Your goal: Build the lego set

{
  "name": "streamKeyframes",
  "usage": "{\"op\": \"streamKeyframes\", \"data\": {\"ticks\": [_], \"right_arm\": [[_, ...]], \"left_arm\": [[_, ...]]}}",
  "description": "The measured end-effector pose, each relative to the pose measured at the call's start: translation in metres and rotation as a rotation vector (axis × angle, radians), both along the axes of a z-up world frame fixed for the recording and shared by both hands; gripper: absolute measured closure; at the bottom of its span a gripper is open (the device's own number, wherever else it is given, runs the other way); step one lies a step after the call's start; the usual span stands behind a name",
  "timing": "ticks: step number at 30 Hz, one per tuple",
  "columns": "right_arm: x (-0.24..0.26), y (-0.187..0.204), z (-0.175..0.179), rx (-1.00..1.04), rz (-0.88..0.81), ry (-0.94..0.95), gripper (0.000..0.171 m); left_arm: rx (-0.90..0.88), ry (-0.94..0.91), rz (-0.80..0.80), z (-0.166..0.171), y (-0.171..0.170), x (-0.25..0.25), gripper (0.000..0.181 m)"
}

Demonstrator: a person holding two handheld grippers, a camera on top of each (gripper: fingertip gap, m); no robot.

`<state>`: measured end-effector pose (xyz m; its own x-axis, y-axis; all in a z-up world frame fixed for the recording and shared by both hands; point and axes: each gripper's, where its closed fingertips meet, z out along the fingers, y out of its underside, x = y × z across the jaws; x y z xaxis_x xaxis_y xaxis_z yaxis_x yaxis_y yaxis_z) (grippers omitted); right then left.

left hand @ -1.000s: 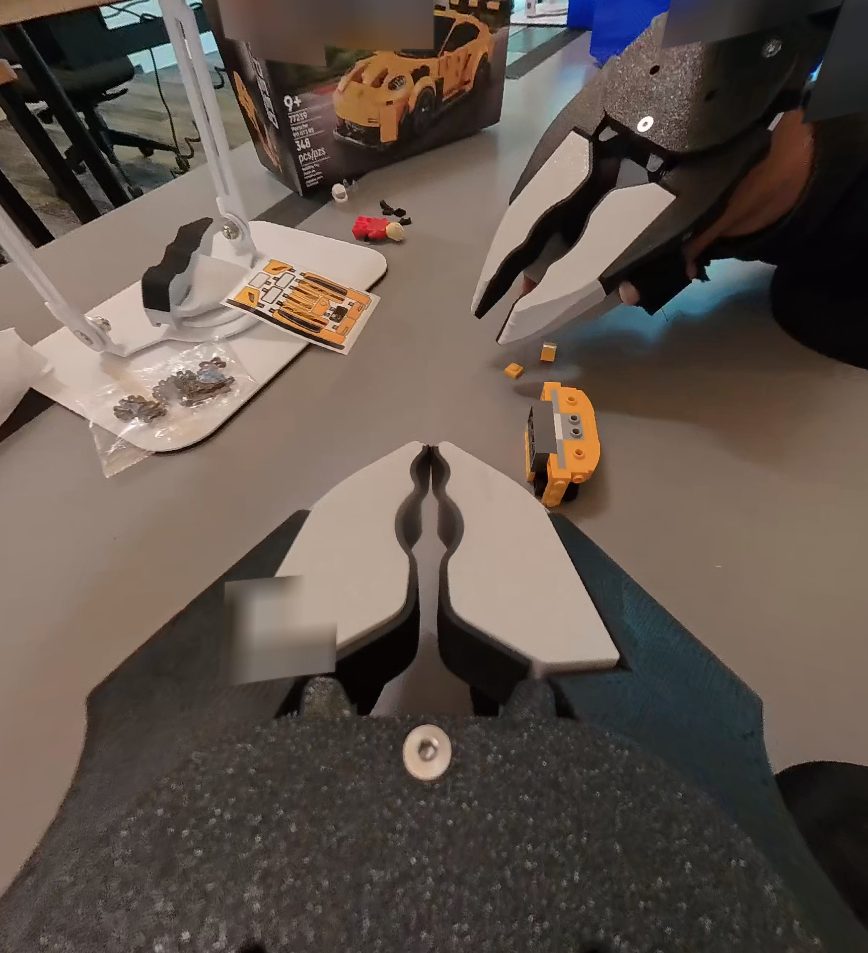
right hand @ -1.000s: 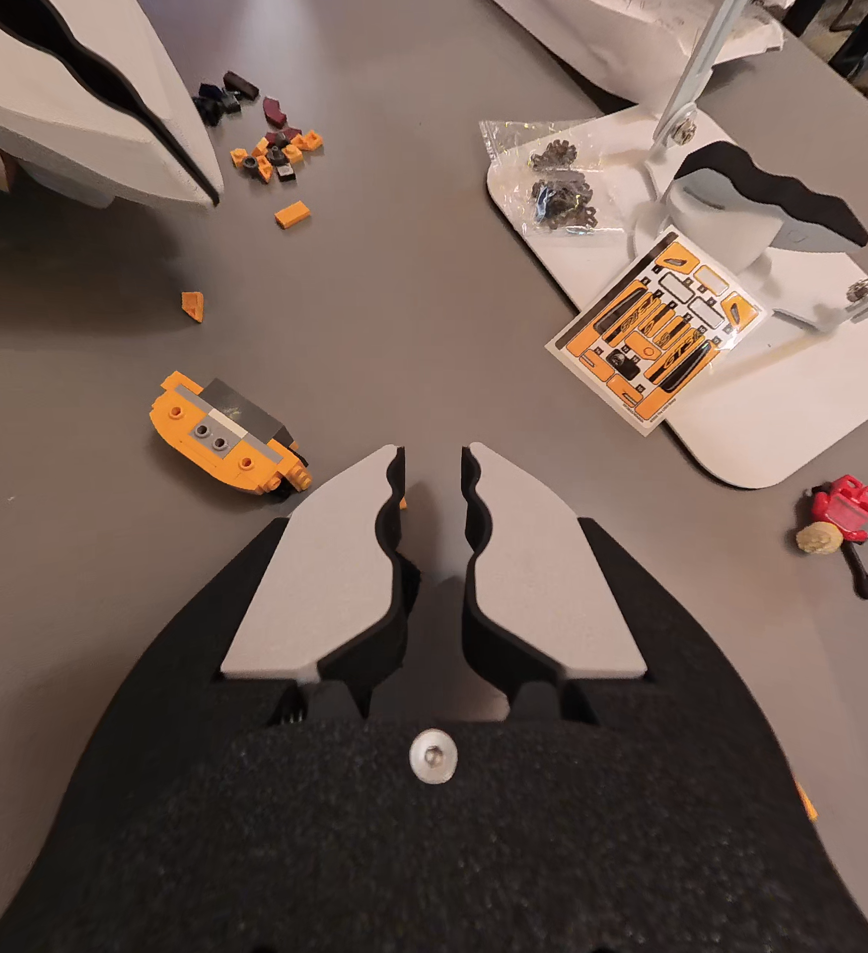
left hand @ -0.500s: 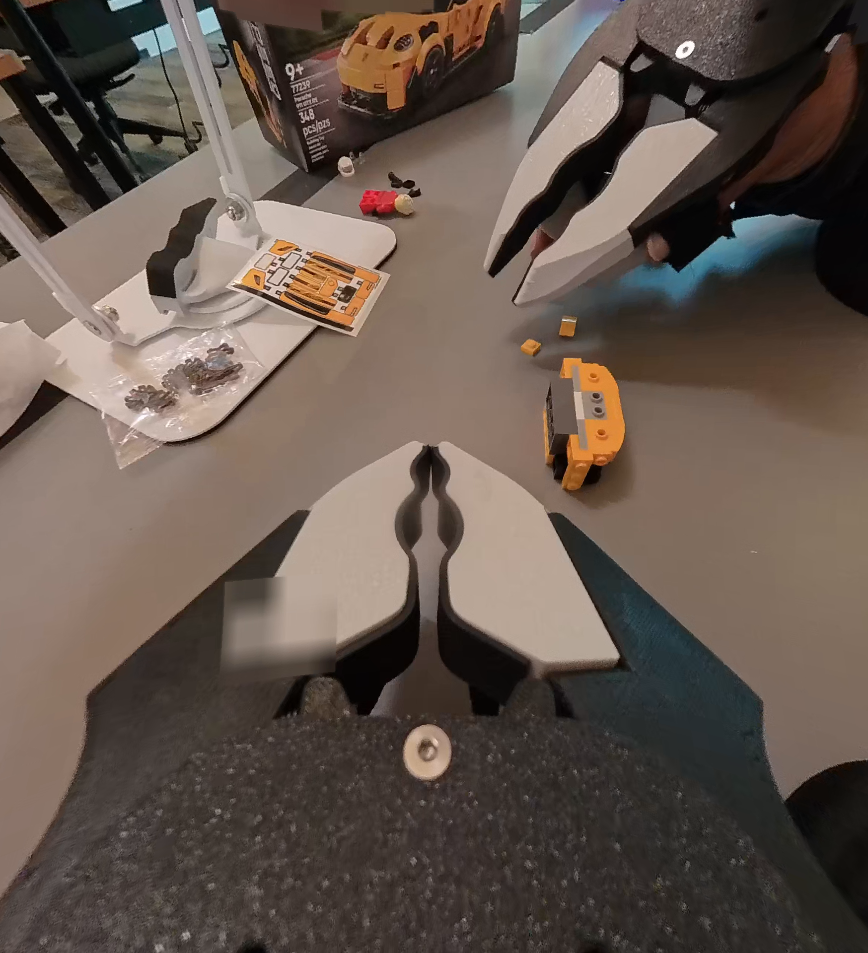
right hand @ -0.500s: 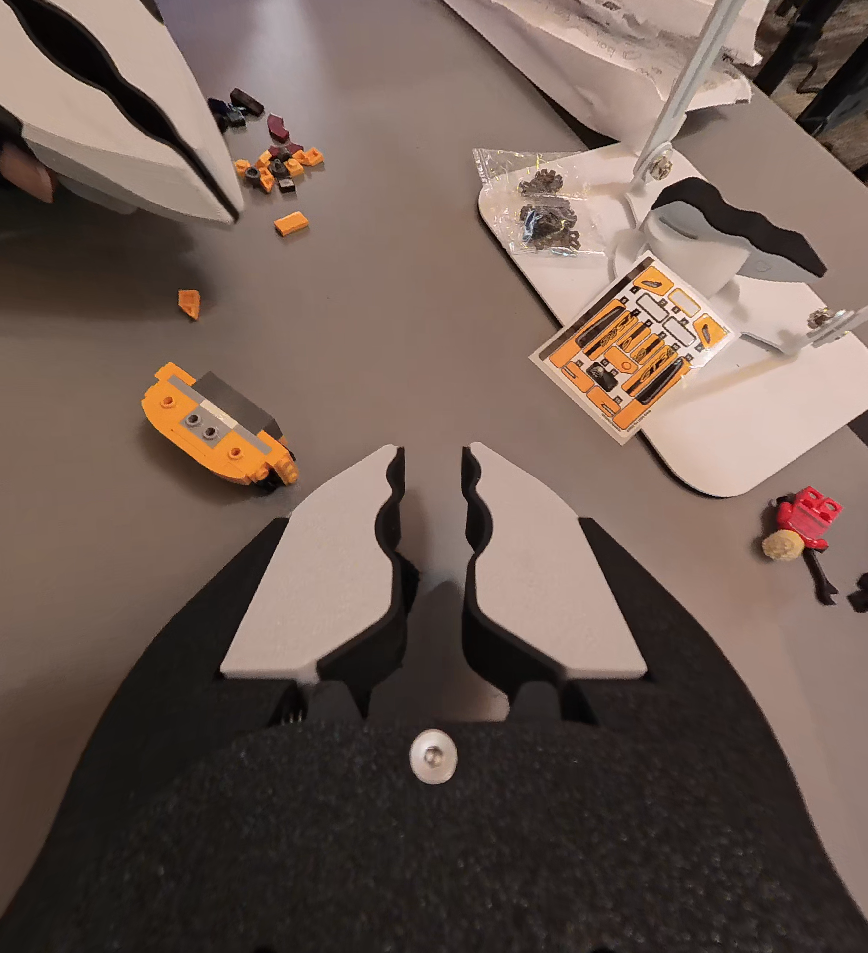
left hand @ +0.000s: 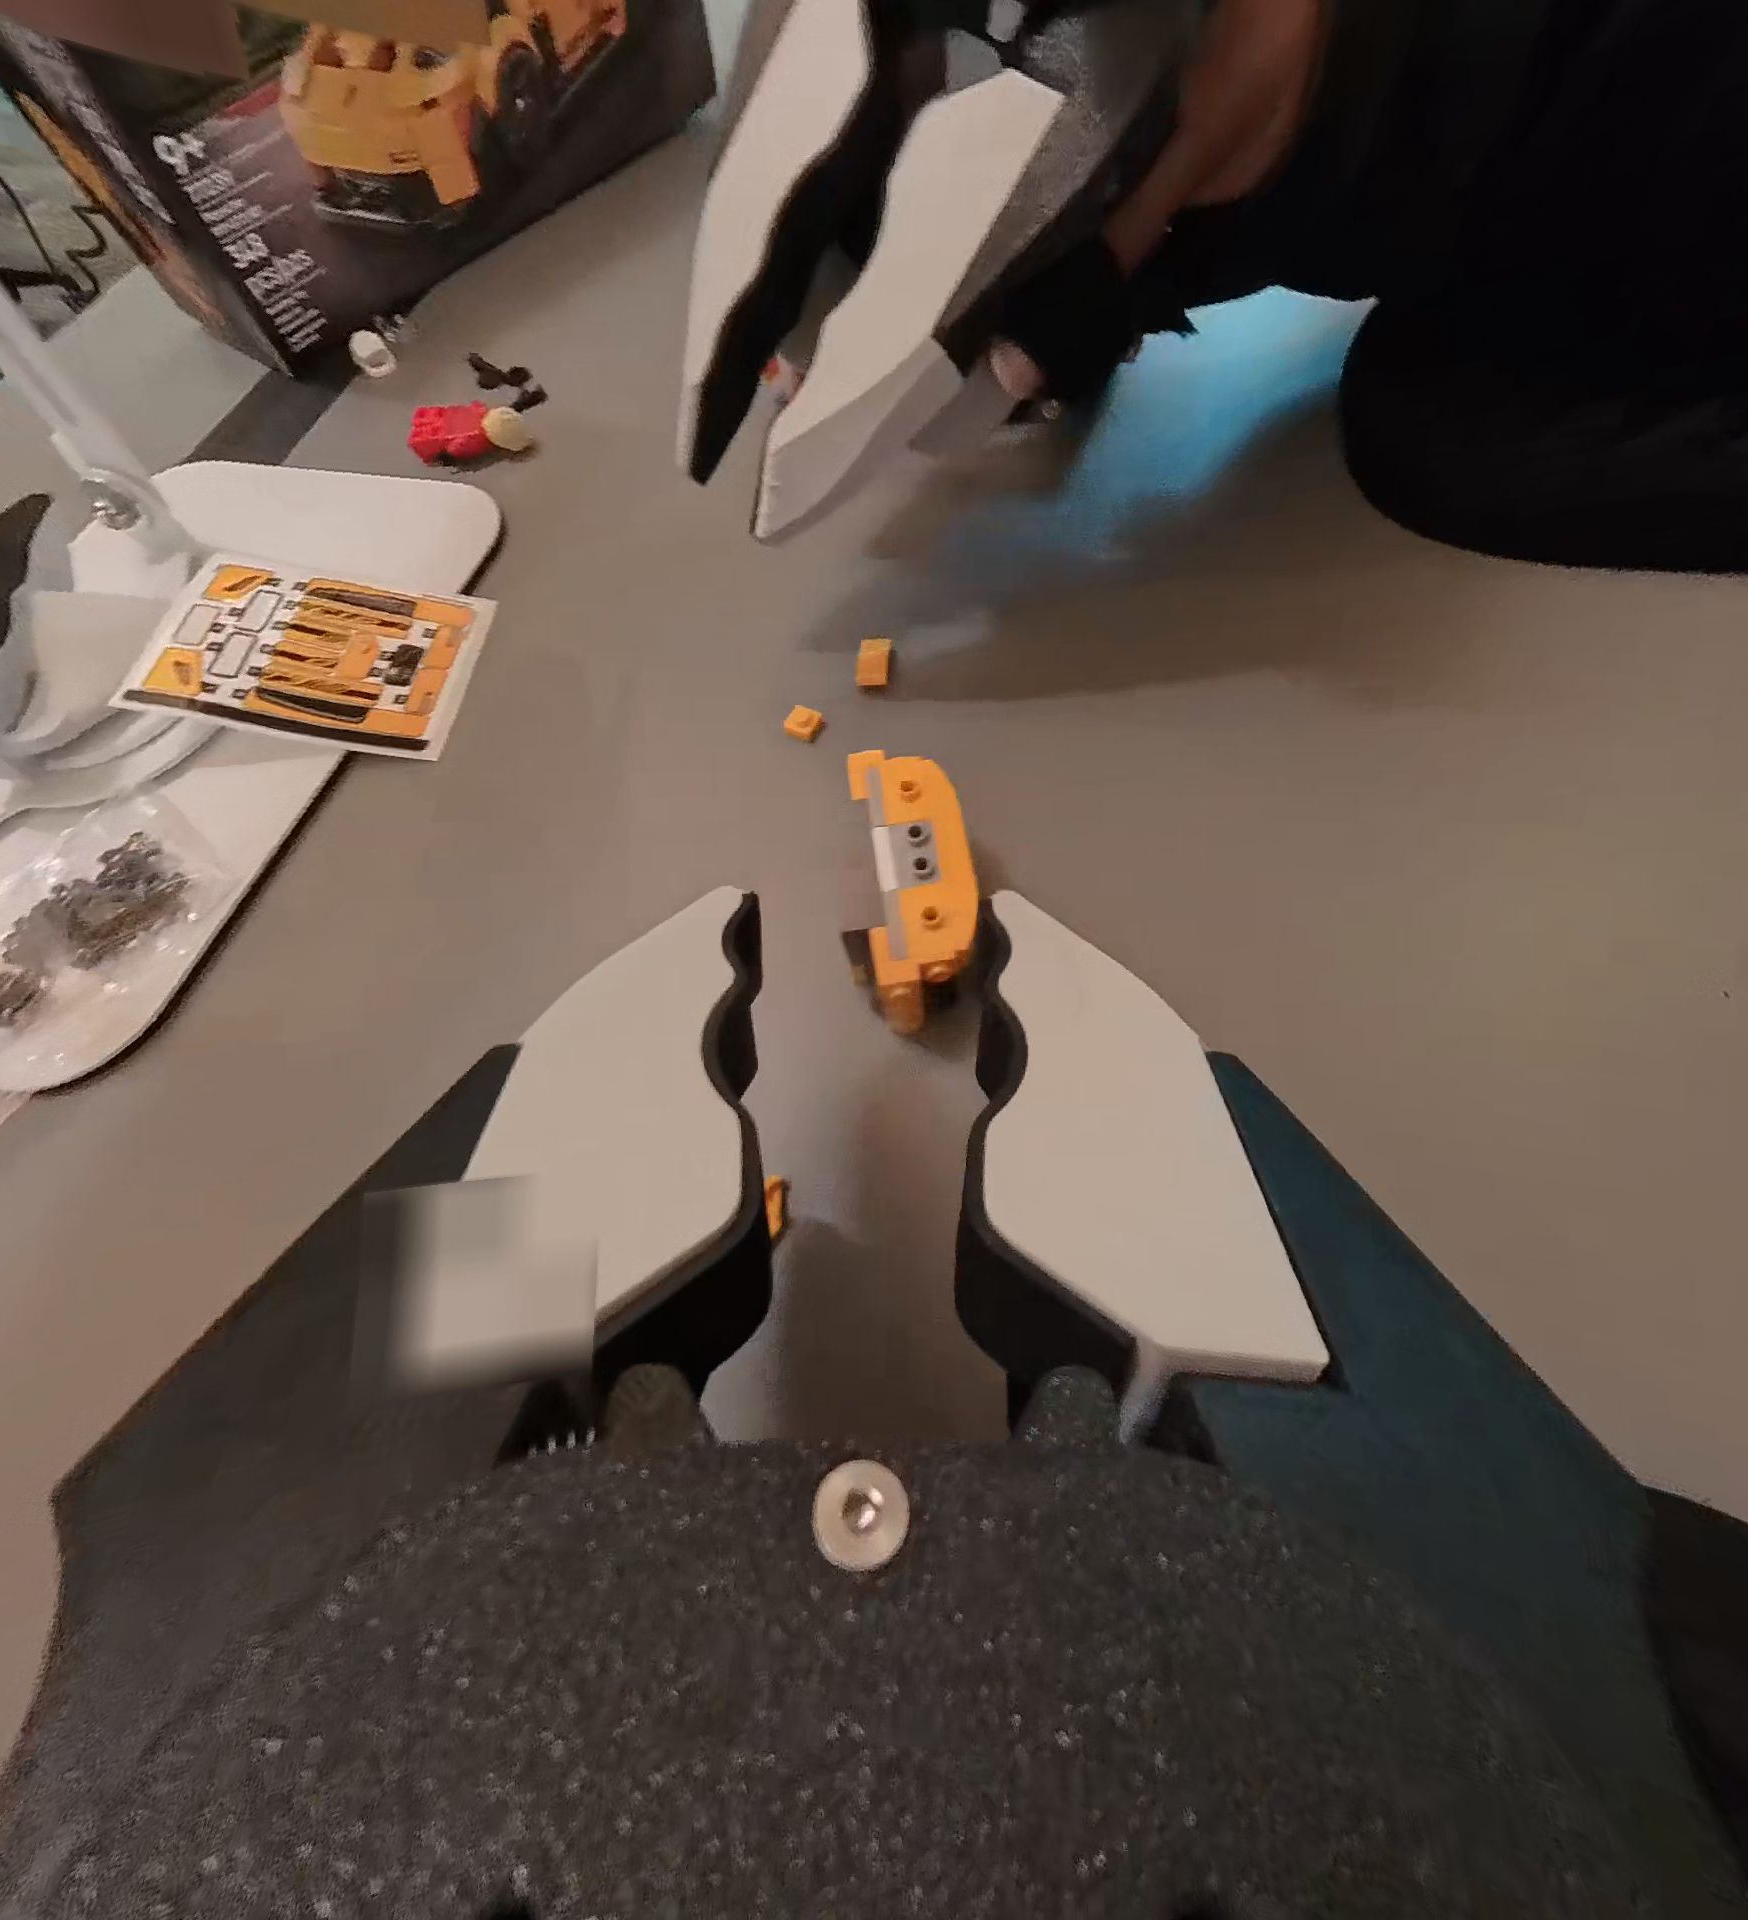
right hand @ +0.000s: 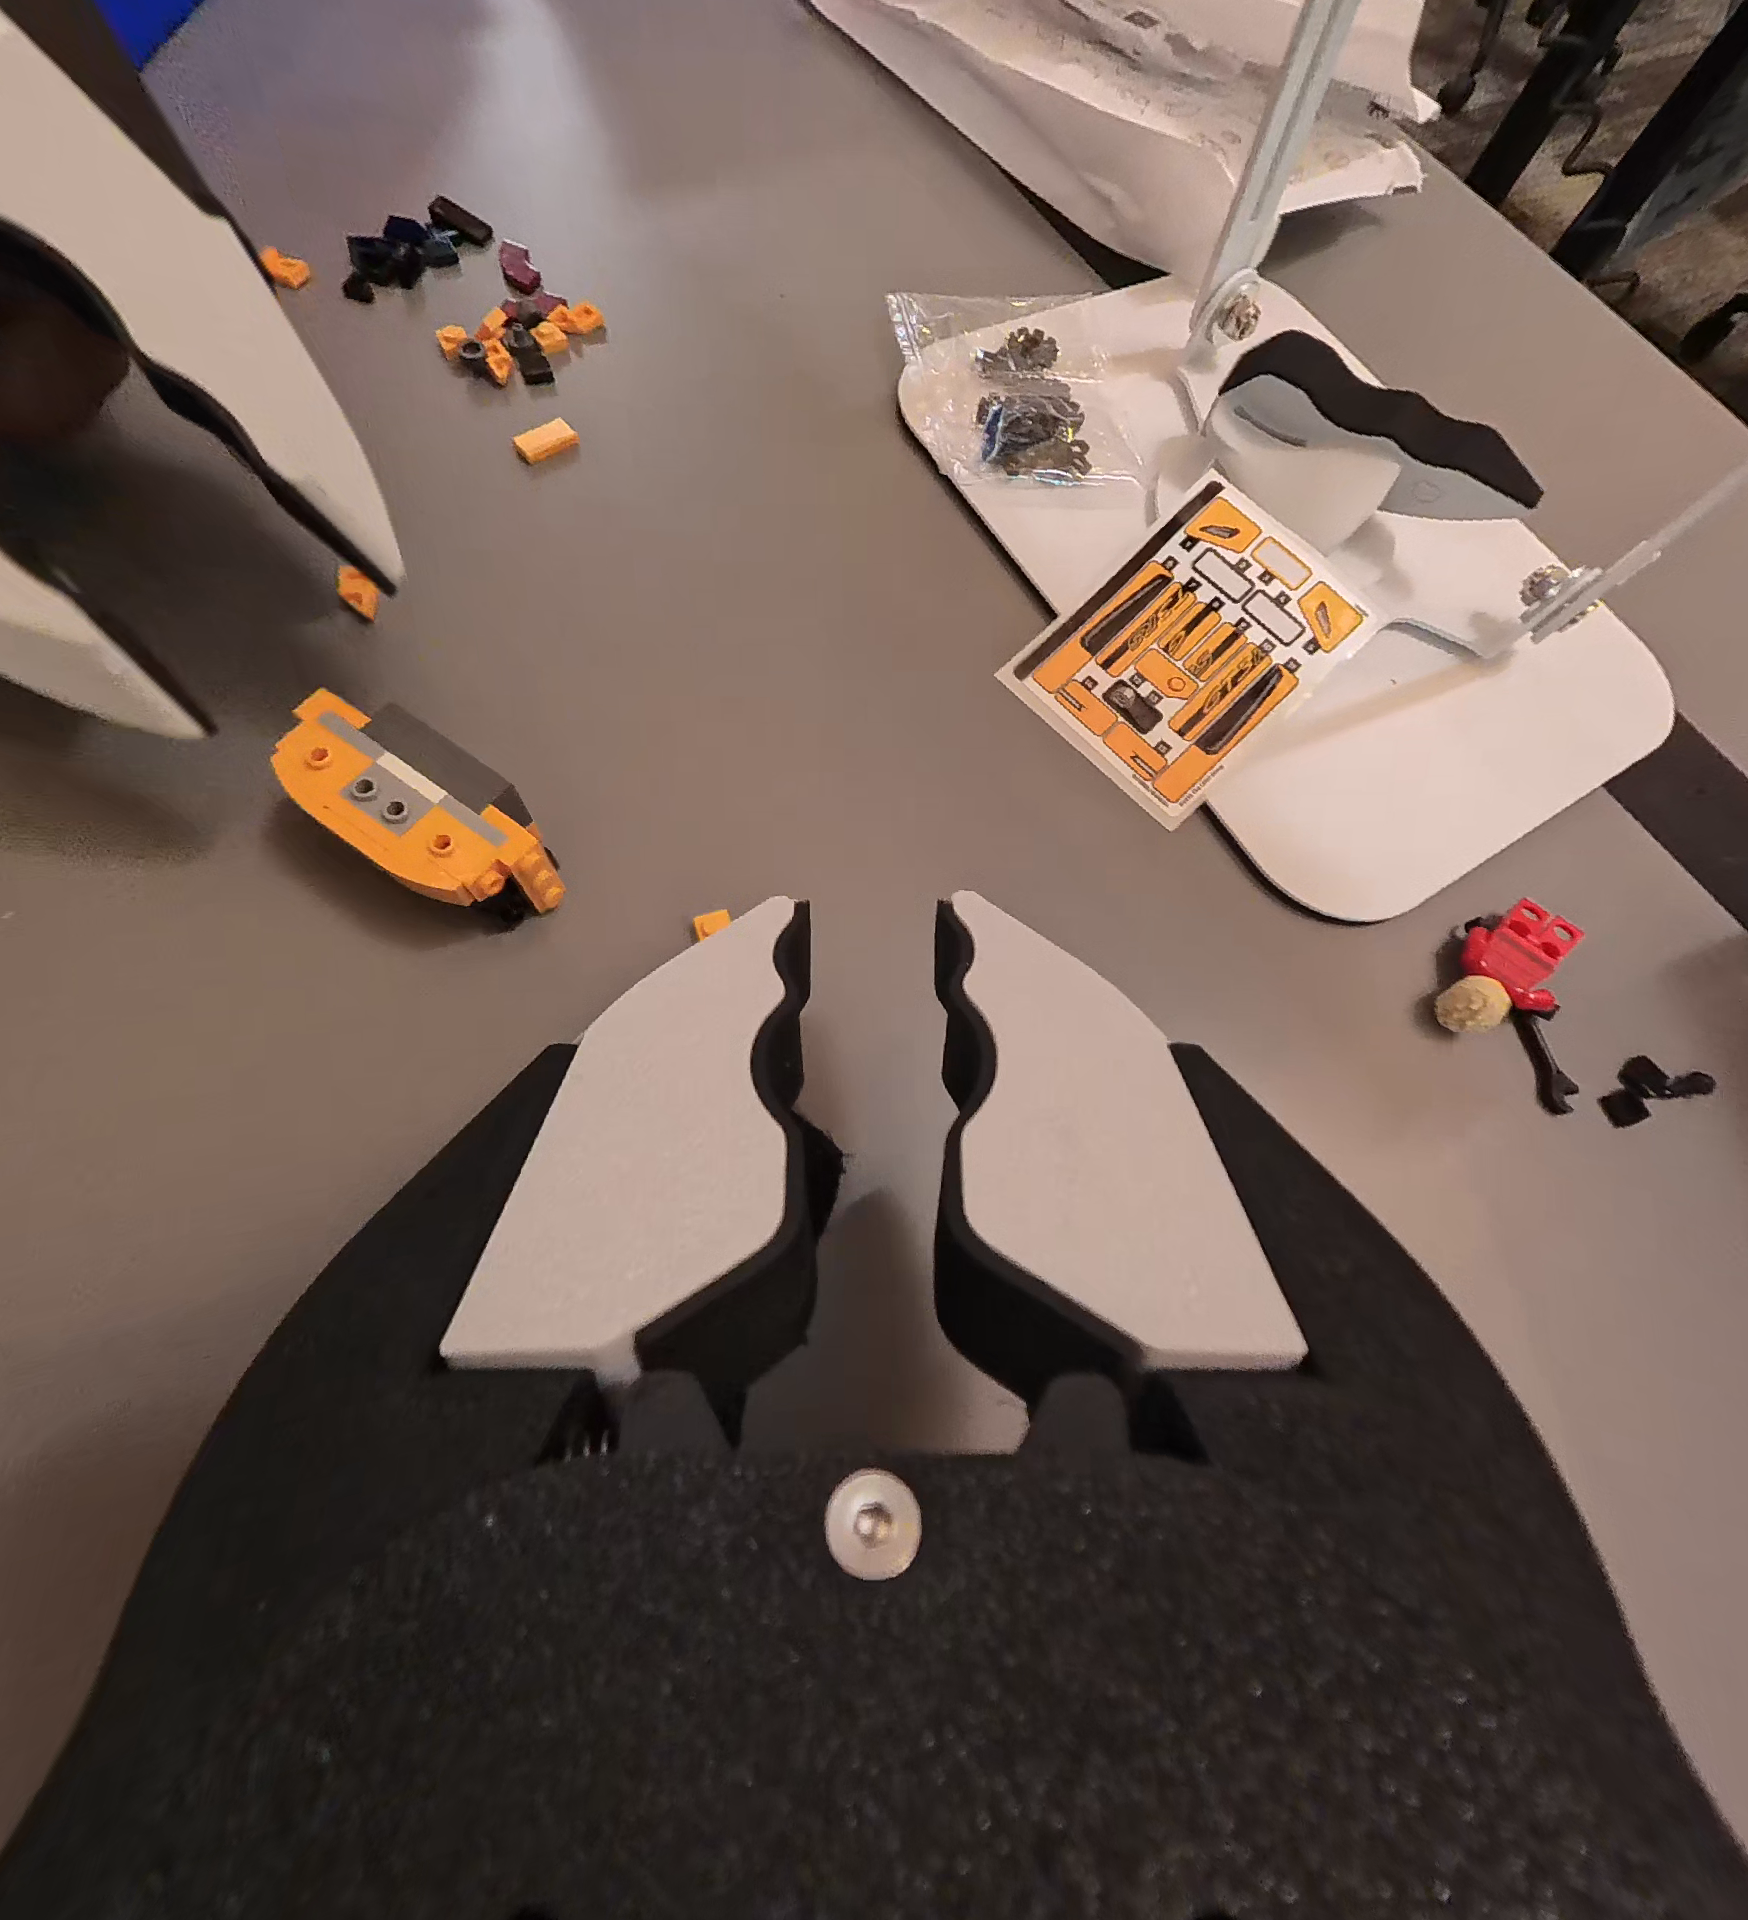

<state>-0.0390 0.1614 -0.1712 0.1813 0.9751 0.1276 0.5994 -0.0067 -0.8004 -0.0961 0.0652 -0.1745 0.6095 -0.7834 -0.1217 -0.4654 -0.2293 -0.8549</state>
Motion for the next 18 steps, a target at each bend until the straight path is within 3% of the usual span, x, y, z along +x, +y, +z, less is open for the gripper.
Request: {"op": "streamKeyframes", "data": {"ticks": [10, 18], "right_arm": [[-0.017, -0.035, -0.003, -0.013, 0.166, 0.004, 0.149], [-0.014, -0.029, -0.004, -0.015, 0.141, -0.003, 0.149]], "left_arm": [[-0.082, 0.133, 0.001, -0.032, 0.002, 0.010, 0.133], [-0.097, 0.165, 0.016, -0.036, 0.001, 0.005, 0.153]]}}
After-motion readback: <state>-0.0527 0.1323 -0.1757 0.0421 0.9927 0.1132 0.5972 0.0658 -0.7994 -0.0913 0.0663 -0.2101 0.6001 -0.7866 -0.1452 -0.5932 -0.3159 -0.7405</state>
